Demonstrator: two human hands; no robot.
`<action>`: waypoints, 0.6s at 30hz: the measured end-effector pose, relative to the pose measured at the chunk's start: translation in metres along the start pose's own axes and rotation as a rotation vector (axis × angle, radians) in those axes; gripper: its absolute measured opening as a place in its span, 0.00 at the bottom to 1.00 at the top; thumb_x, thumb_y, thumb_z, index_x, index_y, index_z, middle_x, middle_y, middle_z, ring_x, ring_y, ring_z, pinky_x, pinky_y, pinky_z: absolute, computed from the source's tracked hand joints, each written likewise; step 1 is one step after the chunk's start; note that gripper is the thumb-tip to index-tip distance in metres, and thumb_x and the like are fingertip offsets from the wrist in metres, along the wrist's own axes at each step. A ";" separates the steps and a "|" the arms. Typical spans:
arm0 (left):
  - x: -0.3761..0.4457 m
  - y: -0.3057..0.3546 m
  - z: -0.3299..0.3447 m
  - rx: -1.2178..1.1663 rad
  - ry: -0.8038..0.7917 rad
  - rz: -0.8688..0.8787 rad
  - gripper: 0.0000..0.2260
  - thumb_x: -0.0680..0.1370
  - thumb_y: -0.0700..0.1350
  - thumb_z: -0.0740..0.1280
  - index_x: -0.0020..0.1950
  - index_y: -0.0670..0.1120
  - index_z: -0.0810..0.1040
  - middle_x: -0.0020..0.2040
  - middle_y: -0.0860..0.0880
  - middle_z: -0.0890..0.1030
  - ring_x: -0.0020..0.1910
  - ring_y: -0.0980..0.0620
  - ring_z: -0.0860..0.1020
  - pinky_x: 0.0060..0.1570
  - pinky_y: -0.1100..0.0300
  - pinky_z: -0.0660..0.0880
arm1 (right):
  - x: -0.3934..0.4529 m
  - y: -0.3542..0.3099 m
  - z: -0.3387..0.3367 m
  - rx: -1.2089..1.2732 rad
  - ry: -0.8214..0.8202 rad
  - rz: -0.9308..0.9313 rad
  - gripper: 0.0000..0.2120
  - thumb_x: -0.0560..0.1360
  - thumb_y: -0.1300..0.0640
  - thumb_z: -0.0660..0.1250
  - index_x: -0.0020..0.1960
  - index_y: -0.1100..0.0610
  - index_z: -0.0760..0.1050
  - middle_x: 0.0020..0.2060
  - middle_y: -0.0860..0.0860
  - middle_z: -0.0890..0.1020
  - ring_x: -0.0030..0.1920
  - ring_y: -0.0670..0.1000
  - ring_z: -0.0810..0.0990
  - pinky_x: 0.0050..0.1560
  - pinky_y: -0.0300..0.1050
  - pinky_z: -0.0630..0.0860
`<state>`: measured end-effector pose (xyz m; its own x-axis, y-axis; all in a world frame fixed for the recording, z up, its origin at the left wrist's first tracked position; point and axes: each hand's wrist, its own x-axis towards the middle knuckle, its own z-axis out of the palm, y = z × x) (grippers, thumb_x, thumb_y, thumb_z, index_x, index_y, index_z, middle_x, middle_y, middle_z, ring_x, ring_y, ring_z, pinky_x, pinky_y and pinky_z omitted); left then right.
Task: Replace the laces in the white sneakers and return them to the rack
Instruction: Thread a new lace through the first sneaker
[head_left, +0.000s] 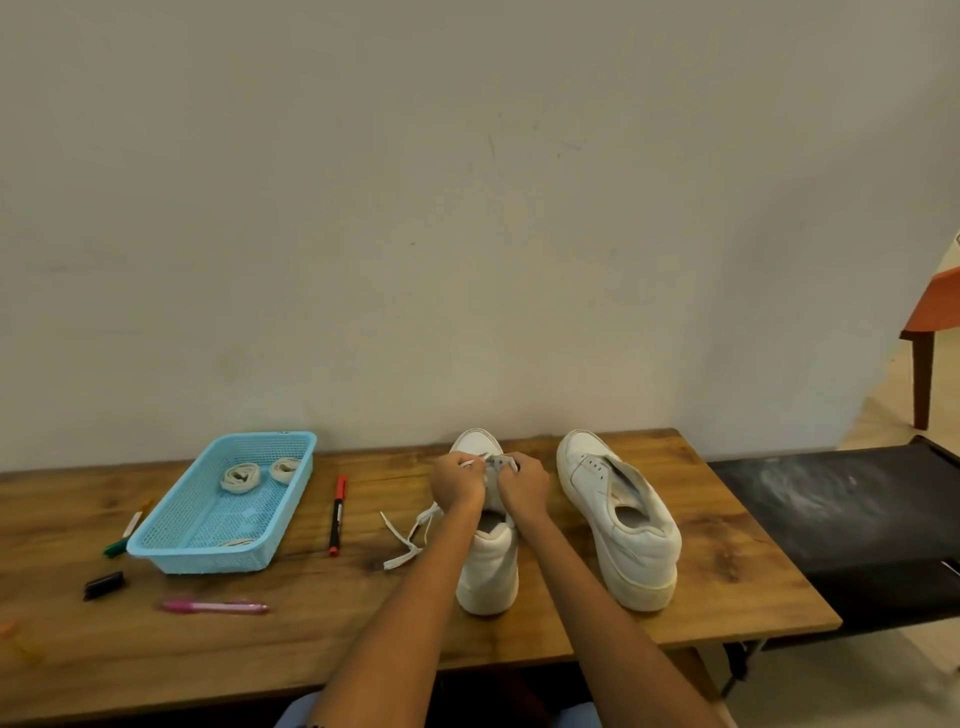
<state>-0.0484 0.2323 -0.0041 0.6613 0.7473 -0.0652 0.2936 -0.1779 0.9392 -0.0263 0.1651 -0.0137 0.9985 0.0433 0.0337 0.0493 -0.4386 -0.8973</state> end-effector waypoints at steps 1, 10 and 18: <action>0.000 0.000 -0.001 0.030 0.005 -0.005 0.07 0.75 0.40 0.67 0.48 0.38 0.83 0.48 0.41 0.83 0.48 0.43 0.80 0.44 0.56 0.74 | 0.000 0.000 0.000 0.003 0.000 0.002 0.13 0.77 0.62 0.59 0.56 0.60 0.79 0.52 0.56 0.82 0.52 0.54 0.79 0.51 0.44 0.74; -0.002 0.002 0.001 0.320 -0.048 0.076 0.12 0.78 0.45 0.64 0.55 0.39 0.80 0.53 0.42 0.82 0.52 0.45 0.79 0.47 0.57 0.73 | -0.001 -0.001 -0.002 0.019 0.009 -0.005 0.12 0.76 0.64 0.59 0.53 0.62 0.80 0.50 0.58 0.82 0.50 0.56 0.79 0.52 0.47 0.76; 0.002 0.000 0.006 0.392 -0.024 0.064 0.12 0.79 0.41 0.60 0.55 0.41 0.81 0.53 0.42 0.82 0.53 0.44 0.78 0.49 0.55 0.73 | -0.001 0.001 -0.001 0.028 -0.008 -0.025 0.12 0.75 0.64 0.59 0.53 0.62 0.80 0.49 0.58 0.83 0.49 0.55 0.79 0.47 0.44 0.74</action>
<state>-0.0431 0.2303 -0.0061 0.7012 0.7126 -0.0227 0.4897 -0.4582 0.7418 -0.0268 0.1633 -0.0141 0.9968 0.0611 0.0524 0.0730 -0.4118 -0.9083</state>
